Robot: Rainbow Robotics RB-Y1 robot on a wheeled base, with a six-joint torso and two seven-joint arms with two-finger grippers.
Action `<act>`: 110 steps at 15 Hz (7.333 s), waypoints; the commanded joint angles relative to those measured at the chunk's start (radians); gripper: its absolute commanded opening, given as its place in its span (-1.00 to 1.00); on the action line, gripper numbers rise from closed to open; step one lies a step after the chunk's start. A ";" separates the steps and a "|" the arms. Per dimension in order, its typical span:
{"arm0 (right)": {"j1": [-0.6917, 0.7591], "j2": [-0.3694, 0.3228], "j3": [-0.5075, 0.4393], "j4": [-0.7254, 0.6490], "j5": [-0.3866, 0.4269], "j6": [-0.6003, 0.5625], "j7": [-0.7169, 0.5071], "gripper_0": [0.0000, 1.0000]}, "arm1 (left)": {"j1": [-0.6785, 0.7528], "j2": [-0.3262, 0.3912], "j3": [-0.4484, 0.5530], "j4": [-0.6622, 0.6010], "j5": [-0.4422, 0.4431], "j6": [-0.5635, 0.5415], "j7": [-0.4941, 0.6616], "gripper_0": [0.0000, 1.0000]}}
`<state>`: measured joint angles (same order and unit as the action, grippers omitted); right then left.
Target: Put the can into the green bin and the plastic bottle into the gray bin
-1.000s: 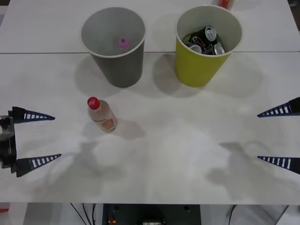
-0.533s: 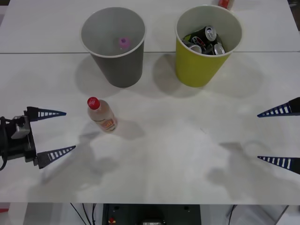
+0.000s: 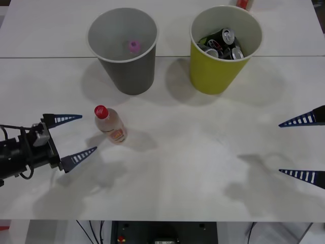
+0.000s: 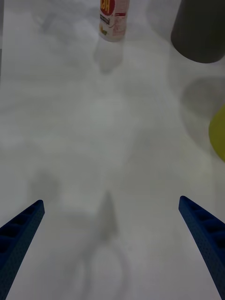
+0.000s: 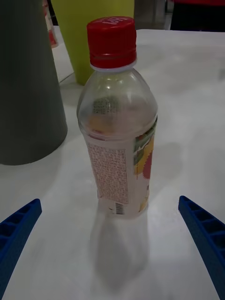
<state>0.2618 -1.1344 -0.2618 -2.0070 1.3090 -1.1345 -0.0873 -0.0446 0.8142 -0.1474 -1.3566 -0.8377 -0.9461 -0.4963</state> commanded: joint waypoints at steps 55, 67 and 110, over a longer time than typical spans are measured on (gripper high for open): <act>0.000 0.000 0.000 0.000 0.000 0.000 0.000 1.00 | -0.321 0.442 0.189 -0.423 -0.543 -0.502 1.661 -1.00; 0.000 0.000 0.000 0.000 0.000 0.000 0.000 1.00 | -1.249 0.418 -0.523 -0.190 -0.698 -0.485 1.826 -1.00; 0.000 0.000 0.000 0.000 0.000 0.000 0.000 1.00 | -0.686 0.296 0.106 -0.236 -0.686 -0.543 1.211 1.00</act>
<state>0.2618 -1.1345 -0.2618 -2.0071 1.3090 -1.1345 -0.0873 -0.7748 1.1097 -0.0725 -1.5543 -1.5138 -1.4839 0.7423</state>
